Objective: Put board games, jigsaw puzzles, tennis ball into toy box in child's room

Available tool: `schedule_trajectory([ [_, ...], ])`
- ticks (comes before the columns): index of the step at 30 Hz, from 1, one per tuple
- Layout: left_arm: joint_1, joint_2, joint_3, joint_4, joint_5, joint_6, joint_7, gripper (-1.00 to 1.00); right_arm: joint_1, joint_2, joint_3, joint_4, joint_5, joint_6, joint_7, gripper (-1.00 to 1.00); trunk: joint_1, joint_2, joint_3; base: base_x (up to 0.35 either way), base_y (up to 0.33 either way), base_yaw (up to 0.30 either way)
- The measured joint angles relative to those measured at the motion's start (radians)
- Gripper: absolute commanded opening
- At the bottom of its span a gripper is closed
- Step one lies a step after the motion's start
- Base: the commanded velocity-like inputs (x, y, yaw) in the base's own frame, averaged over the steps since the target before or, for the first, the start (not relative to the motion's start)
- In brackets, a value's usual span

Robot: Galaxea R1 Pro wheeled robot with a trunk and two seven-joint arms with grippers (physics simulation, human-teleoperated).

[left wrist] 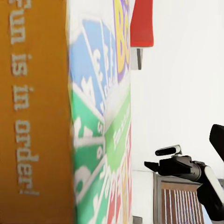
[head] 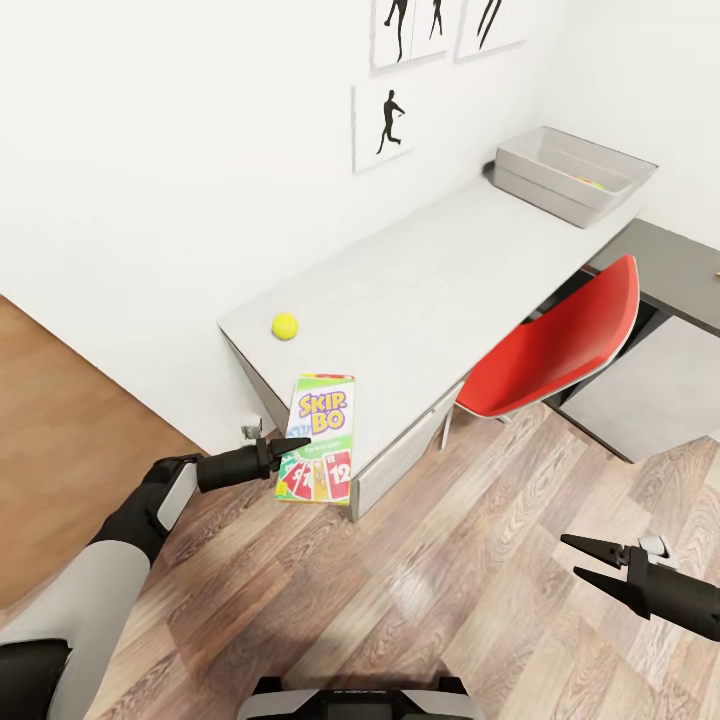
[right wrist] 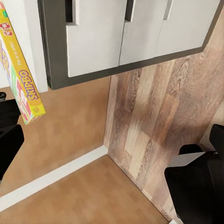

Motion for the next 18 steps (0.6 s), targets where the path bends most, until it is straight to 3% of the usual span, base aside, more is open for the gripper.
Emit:
schedule_trajectory([
  [6, 0.000, 0.001, 0.001, 0.000, 0.000, 0.006, 0.000, 1.00, 0.000, 0.000, 0.000, 0.000, 0.000, 0.000, 0.000, 1.00, 0.000, 0.000, 0.000, 0.000, 0.000, 0.000],
  [7, 0.000, 0.001, 0.001, 0.000, 0.000, 0.007, -0.001, -1.00, 0.000, 0.000, 0.000, 0.000, 0.000, 0.000, 0.000, 1.00, 0.000, 0.000, 0.000, 0.000, 0.000, 0.000],
  [16, 0.000, 0.001, 0.002, -0.001, 0.022, 0.029, -0.005, -1.00, 0.000, 0.000, 0.000, -0.001, 0.000, 0.000, 0.000, 1.00, 0.000, 0.000, 0.000, 0.000, 0.000, 0.000],
  [18, 0.000, 0.001, 0.002, -0.001, 0.004, 0.014, -0.005, -1.00, 0.000, 0.000, 0.000, -0.001, 0.000, 0.000, 0.000, 1.00, 0.000, 0.000, 0.000, 0.000, 0.000, 0.000],
])
